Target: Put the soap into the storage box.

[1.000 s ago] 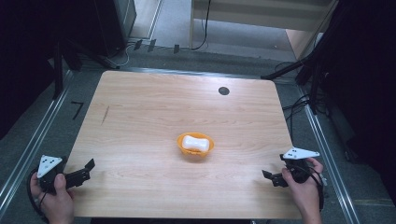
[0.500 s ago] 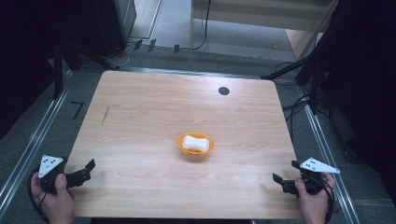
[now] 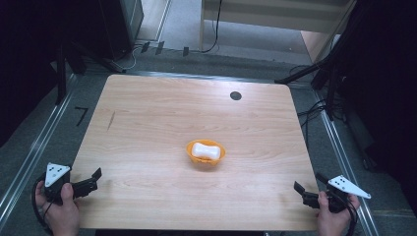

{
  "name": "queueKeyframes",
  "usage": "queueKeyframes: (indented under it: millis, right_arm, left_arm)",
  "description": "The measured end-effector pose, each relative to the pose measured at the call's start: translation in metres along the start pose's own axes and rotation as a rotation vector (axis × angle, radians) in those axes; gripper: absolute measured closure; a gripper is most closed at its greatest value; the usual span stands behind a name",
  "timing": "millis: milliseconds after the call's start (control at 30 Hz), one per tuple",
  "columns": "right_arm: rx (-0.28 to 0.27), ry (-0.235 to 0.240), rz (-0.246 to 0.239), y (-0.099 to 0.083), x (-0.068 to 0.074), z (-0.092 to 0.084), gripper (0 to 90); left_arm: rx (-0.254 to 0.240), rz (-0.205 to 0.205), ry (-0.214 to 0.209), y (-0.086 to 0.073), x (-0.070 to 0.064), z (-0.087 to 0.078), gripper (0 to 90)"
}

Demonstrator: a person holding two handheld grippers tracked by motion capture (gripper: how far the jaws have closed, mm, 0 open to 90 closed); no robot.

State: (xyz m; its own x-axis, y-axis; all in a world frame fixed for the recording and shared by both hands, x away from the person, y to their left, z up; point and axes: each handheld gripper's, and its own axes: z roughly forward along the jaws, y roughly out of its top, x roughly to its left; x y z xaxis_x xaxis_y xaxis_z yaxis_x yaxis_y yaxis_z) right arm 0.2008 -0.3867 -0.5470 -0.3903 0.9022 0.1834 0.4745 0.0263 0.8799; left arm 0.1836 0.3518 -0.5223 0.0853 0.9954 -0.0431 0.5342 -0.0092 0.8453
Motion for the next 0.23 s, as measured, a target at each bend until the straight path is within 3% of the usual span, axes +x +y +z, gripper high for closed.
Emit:
queueKeyframes:
  millis: [233]
  right_arm:
    - [-0.044, -0.065, 0.019, -0.0028, 0.0002, 0.0025, 0.0]
  left_arm:
    - [0.003, -0.027, -0.001, 0.0000, 0.0029, -0.0006, 0.0]
